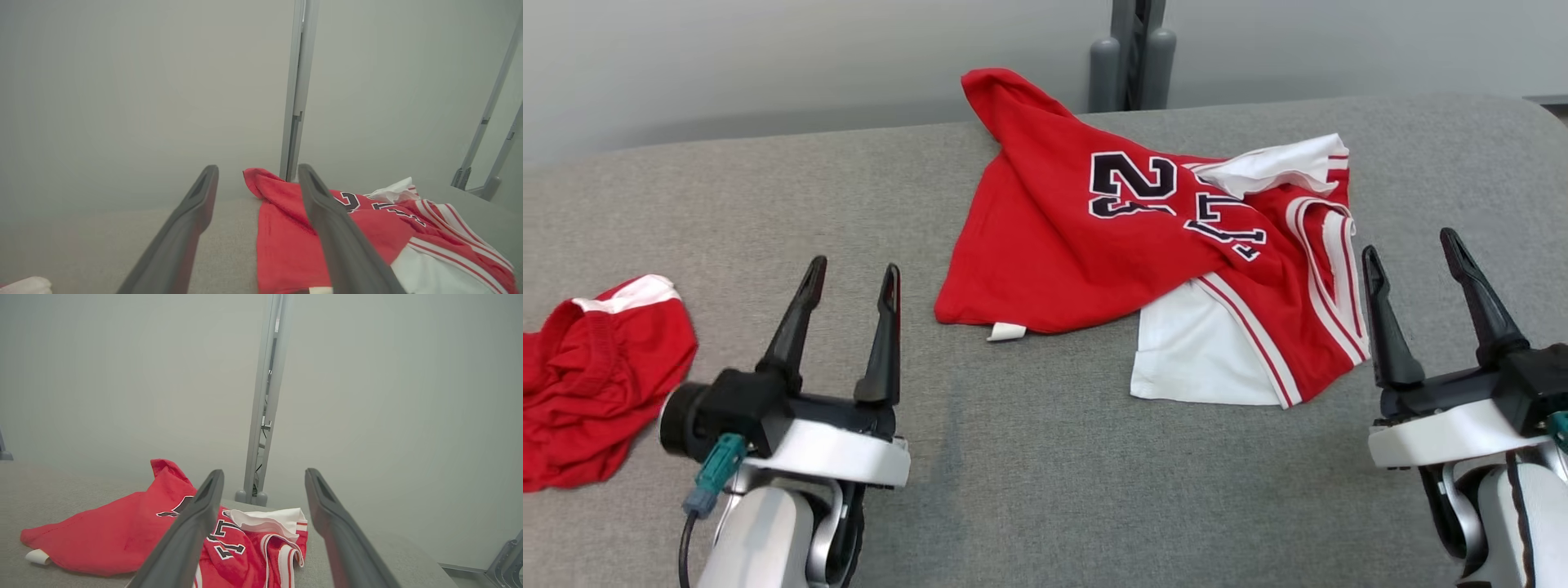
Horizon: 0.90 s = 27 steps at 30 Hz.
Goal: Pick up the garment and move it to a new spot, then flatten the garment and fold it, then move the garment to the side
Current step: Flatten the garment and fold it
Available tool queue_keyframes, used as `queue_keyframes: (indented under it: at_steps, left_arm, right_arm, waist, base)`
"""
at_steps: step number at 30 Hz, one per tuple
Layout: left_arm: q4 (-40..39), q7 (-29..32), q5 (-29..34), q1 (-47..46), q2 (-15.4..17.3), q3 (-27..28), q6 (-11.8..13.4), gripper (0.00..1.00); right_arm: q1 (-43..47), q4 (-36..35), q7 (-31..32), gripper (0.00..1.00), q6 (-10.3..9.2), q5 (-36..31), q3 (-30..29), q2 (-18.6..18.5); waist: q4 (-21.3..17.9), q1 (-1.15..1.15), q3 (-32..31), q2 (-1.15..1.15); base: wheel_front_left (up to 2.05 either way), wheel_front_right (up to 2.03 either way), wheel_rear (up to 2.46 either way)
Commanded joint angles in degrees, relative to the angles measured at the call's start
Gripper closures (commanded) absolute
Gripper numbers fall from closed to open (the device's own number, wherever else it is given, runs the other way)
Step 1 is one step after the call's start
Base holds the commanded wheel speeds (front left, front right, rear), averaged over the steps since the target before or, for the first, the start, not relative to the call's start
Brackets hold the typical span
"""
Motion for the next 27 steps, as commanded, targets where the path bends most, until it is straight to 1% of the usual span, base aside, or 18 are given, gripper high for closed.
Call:
queue_keyframes:
  at_steps: [1, 5, 6, 10, 13, 16, 17, 22, 27]
  left_arm:
    - [-0.8, -0.2, 0.7, 0.7, -0.2, 0.7, -0.2, 0.00]
    - [-1.7, -0.2, 1.6, 3.5, -1.3, 1.4, -1.3, 0.00]
    - [-1.8, -0.2, 1.5, 3.9, -1.4, 1.9, -1.3, 0.00]
    - [-1.8, -0.2, 2.0, 4.3, -1.8, 2.5, -1.8, 0.00]
    - [-1.7, -0.2, 1.6, 4.2, -1.9, 2.0, -1.7, 0.00]
    - [-1.0, -0.2, 1.1, 4.3, -1.9, 1.0, -1.5, 0.00]
    - [-0.7, -0.2, 1.2, 4.1, -1.9, 0.6, -1.3, 0.00]
    - [-0.2, -0.2, 0.6, 4.2, -1.9, -0.7, -0.8, 0.00]
    - [0.0, -0.2, 0.1, 3.9, -1.9, -1.9, -0.6, 0.00]
  right_arm:
    - [0.2, 0.2, -0.1, 0.00, -0.01, -0.4, -0.3, -0.6]
    - [0.5, 0.7, -0.1, 0.00, -0.01, -0.3, -0.2, -0.8]
    - [0.6, 0.8, -0.1, 0.00, -0.01, -0.3, 0.0, -0.9]
    - [1.0, 1.2, -0.1, 0.00, -0.01, 0.4, 2.2, -1.0]
    - [1.6, 2.4, -0.1, 0.00, -0.01, 1.6, 6.9, -2.0]
    - [2.1, 6.4, -0.1, 0.00, -0.01, 2.2, 13.7, -4.4]
    - [1.2, 8.9, -0.1, 0.00, -0.01, 2.0, 17.8, -5.7]
    - [-0.9, 14.1, -0.1, 0.00, -0.01, 3.5, 23.4, -6.8]
    - [-3.2, 18.2, -0.1, 0.00, -0.01, 4.4, 26.6, -7.3]
  waist:
    - [0.4, 0.00, -0.3, 0.00]
    - [0.9, 0.00, -0.6, 0.00]
    - [1.0, 0.00, -0.6, 0.00]
    - [1.6, 0.00, -0.4, 0.00]
    - [2.4, 0.00, -0.2, 0.00]
    - [3.4, 0.00, 0.0, 0.00]
    - [4.1, 0.00, 0.3, 0.00]
    - [6.2, 0.00, 1.0, 0.00]
    - [8.2, 0.00, 1.7, 0.00]
  base:
    - [0.00, 0.00, 0.00]
    - [0.00, 0.00, 0.00]
    - [0.00, 0.00, 0.00]
    - [0.00, 0.00, 0.00]
    - [0.00, 0.00, 0.00]
    - [0.00, 0.00, 0.00]
    - [0.00, 0.00, 0.00]
    - [0.00, 0.00, 0.00]
    - [0.00, 0.00, 0.00]
